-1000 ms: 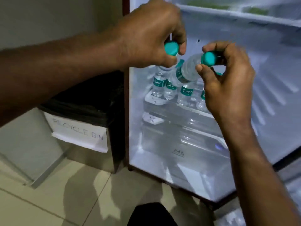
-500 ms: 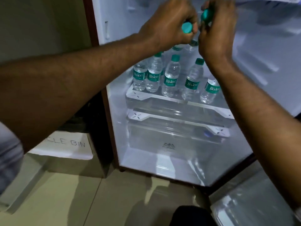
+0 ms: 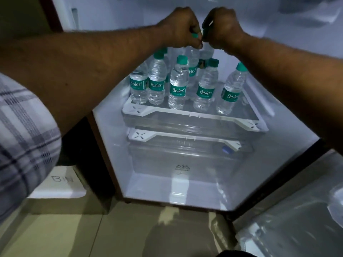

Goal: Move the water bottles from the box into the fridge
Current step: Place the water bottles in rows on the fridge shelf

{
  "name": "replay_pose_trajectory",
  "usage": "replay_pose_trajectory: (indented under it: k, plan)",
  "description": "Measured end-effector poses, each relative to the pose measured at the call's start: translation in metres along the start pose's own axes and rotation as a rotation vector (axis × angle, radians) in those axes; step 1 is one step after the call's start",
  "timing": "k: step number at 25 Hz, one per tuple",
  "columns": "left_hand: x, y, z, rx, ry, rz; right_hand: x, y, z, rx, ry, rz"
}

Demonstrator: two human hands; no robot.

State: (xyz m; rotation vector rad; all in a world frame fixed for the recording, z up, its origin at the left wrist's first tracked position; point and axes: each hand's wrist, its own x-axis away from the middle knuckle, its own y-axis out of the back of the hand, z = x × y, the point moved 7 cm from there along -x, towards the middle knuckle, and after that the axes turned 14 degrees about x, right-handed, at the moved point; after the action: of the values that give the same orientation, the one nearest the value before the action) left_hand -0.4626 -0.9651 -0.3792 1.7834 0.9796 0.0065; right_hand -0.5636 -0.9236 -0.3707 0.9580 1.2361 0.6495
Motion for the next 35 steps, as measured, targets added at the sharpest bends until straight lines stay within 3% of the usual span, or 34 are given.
replay_pose_trajectory:
  k: [5,12,16,21,27,31,35]
  plan:
    - [-0.003,-0.026,0.021,-0.008,0.095,0.103,0.002,-0.02,0.001,0.038,0.003,0.108]
    - [-0.007,-0.022,0.034,-0.03,0.21,0.099,0.006,-0.036,0.009,0.137,0.065,0.218]
    - [-0.004,-0.02,0.038,-0.055,0.275,0.094,0.005,-0.038,0.006,0.153,0.069,0.202]
    - [0.004,-0.027,0.029,-0.059,0.234,0.101,0.007,-0.032,0.006,0.146,0.095,0.176]
    - [0.031,-0.005,0.007,0.004,0.212,-0.024,0.021,-0.019,0.016,0.036,0.054,0.08]
    - [0.063,0.011,-0.013,-0.122,0.167,-0.01,0.058,0.0,0.039,-0.096,0.09,-0.052]
    - [0.117,0.021,-0.015,-0.481,0.088,-0.04,0.098,-0.004,0.061,-0.114,0.136,-0.105]
